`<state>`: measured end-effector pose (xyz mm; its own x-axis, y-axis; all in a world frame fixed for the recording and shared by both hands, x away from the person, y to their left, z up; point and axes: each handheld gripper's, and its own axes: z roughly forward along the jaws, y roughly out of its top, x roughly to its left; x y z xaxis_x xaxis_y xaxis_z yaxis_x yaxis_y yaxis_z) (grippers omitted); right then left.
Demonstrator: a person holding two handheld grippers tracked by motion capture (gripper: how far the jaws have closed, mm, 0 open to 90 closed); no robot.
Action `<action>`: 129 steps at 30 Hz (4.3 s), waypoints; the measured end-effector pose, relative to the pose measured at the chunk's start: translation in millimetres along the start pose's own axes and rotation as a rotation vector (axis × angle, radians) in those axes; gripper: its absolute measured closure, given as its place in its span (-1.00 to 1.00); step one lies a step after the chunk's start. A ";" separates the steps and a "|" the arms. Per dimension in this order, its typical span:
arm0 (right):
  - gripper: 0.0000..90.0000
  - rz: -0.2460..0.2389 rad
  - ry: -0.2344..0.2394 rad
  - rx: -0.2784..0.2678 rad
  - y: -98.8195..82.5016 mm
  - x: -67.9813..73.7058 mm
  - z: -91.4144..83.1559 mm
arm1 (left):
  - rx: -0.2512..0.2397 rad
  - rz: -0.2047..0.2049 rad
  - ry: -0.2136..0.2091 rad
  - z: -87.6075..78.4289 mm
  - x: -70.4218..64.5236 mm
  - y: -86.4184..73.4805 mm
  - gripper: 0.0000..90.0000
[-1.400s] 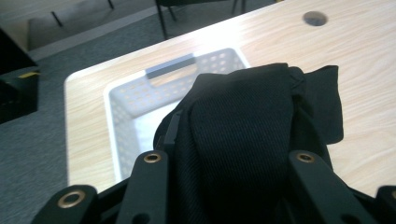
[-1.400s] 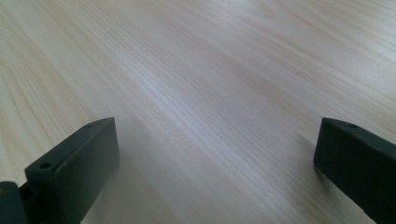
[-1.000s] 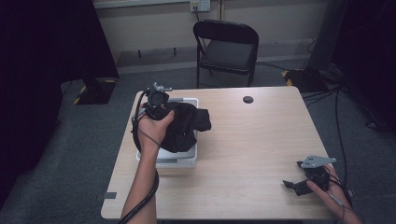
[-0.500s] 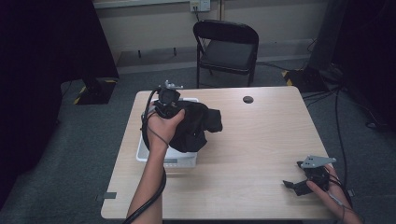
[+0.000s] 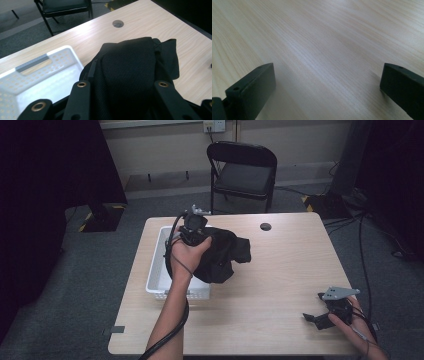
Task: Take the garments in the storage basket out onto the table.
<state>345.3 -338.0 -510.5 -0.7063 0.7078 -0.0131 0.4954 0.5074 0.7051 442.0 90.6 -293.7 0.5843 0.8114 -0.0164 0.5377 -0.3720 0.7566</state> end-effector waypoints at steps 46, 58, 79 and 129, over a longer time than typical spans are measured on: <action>-1.00 -0.002 0.000 0.000 0.0 -0.1 0.0 | -0.005 0.040 -0.178 81.4 -73.2 -5.3 0.45; -1.00 -0.001 0.000 0.000 0.0 -0.1 0.0 | 0.016 0.045 -0.190 106.8 -89.8 -12.4 0.45; -1.00 0.000 0.000 0.000 0.0 -0.1 0.0 | 0.052 0.068 -0.180 135.9 -111.8 -25.4 0.44; -1.00 -0.001 0.000 0.000 0.0 -0.1 0.0 | 0.142 0.022 -0.209 157.9 -107.7 -45.9 -0.21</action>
<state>345.3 -338.2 -510.5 -0.7070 0.7071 -0.0137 0.4946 0.5082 0.7051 450.4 -50.9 -429.9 0.7021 0.6967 -0.1471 0.5948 -0.4603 0.6590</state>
